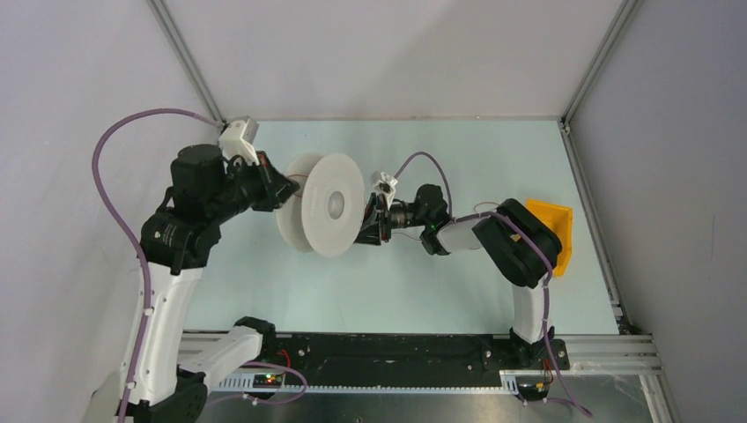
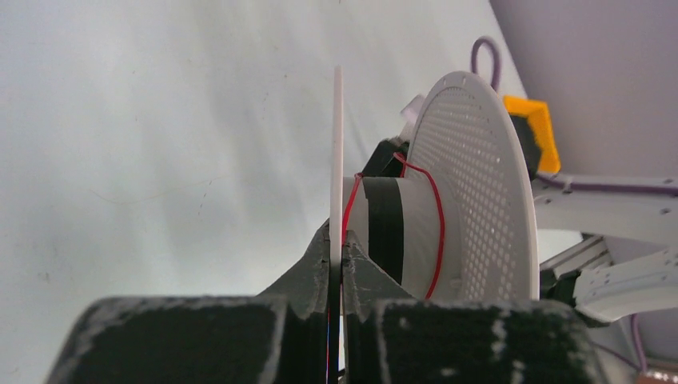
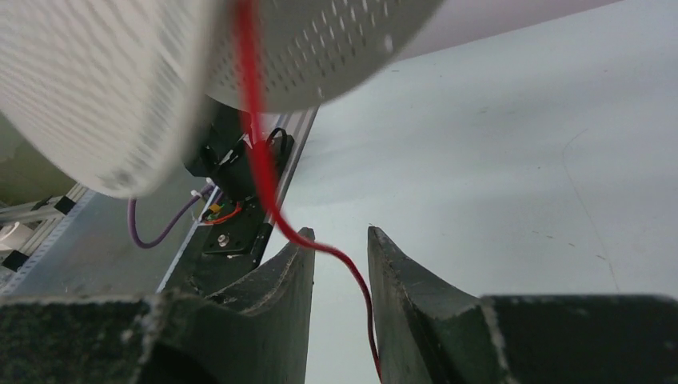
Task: Wrap the cables
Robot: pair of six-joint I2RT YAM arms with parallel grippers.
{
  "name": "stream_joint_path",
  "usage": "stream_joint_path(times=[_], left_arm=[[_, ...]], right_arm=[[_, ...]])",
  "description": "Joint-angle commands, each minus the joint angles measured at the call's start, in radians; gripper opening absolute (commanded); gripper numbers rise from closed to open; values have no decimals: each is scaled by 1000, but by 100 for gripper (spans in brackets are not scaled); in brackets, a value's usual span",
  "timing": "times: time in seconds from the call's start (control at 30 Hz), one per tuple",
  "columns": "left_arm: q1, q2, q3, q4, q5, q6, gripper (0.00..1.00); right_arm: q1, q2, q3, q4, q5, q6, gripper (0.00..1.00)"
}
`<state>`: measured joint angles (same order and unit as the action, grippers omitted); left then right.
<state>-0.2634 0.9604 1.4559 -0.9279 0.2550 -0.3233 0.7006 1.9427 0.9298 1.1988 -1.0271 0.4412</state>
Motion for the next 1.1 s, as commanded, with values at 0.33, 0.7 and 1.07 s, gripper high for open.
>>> stream_joint_path(times=[0.33, 0.7, 1.07], left_arm=[[71, -87, -24, 357, -38, -275, 0], [135, -111, -172, 545, -339, -385, 0], [68, -96, -261, 569, -576, -38, 0]], right_arm=[[83, 140, -32, 212, 75, 121, 22], [273, -119, -206, -184, 427, -110, 0], [495, -452, 25, -920, 794, -534, 0]])
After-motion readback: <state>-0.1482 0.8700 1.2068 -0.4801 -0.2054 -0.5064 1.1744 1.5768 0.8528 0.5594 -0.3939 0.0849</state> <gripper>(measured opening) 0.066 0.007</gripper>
